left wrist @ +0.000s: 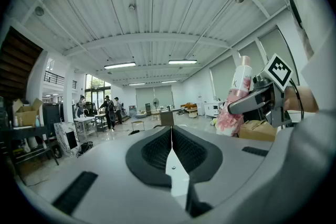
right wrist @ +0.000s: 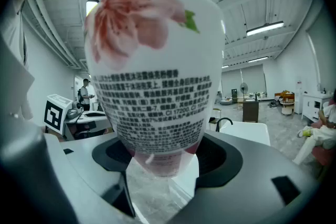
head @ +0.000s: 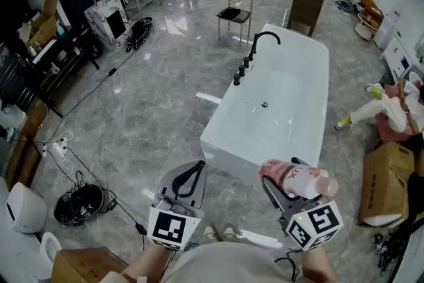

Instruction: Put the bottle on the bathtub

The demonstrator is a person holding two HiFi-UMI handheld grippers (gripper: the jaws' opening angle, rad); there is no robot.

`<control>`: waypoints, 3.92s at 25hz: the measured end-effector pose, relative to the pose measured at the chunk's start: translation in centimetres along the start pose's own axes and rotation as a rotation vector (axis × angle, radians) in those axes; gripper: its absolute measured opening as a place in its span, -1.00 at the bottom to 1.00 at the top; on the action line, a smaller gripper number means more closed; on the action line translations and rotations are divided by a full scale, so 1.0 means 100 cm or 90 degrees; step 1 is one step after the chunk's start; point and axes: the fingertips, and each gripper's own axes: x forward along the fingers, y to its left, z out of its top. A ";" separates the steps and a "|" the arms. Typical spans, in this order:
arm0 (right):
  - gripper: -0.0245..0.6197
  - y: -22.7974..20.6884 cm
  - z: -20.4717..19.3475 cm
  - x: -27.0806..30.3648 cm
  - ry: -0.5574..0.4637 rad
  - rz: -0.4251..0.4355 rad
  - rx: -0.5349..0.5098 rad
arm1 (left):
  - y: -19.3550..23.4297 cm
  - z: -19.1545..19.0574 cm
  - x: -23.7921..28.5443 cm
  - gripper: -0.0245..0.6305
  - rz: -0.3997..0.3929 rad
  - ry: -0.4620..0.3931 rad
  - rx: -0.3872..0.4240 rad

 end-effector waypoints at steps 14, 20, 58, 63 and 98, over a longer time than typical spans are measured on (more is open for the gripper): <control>0.23 -0.027 -0.006 -0.006 0.012 0.026 0.002 | -0.018 -0.004 0.013 -0.86 0.017 0.017 0.007; 0.23 -0.043 -0.015 0.002 0.029 0.038 -0.017 | -0.021 -0.004 0.027 -0.86 0.017 0.008 0.019; 0.23 -0.179 -0.020 0.423 0.117 0.025 -0.070 | 0.236 -0.133 0.316 -0.86 -0.047 0.117 0.014; 0.23 -0.204 -0.041 0.486 0.153 0.029 -0.095 | 0.275 -0.159 0.357 -0.86 -0.052 0.140 0.007; 0.23 -0.297 -0.289 0.686 0.320 0.169 -0.171 | 0.275 -0.411 0.514 -0.86 -0.078 0.301 -0.058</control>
